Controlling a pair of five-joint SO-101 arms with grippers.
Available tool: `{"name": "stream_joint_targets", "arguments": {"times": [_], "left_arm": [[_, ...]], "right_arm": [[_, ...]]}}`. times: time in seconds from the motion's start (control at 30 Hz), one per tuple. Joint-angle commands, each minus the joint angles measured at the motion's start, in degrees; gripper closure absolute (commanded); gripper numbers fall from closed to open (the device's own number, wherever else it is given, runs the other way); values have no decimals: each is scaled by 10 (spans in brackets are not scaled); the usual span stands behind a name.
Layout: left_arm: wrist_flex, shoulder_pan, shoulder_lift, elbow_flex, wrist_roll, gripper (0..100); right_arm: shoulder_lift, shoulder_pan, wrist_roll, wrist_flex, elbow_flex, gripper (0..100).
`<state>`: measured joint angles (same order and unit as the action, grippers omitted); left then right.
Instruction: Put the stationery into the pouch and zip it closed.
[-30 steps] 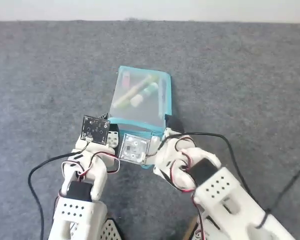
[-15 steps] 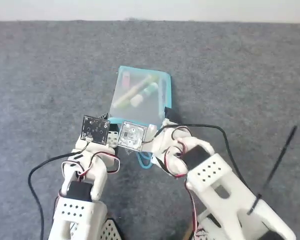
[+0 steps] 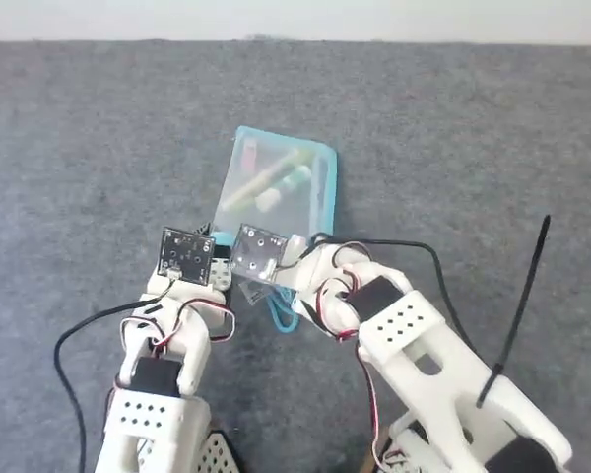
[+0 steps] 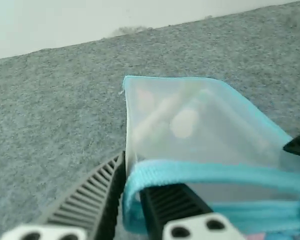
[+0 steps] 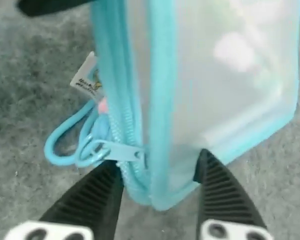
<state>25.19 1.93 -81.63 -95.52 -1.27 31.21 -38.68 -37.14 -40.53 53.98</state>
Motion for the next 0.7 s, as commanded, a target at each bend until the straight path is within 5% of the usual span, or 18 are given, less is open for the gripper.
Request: {"name": "stream_joint_targets", "arguments": {"times": [0.0, 0.43, 0.67], "left_arm": [[-21, 4, 4, 26, 15, 987], [-19, 0, 4, 42, 15, 987], [117, -1, 3, 131, 16, 870]], "right_arm": [[1, 18, 29, 14, -40, 863], [0, 33, 68, 17, -48, 990], [0, 118, 127, 11, -88, 991]]}}
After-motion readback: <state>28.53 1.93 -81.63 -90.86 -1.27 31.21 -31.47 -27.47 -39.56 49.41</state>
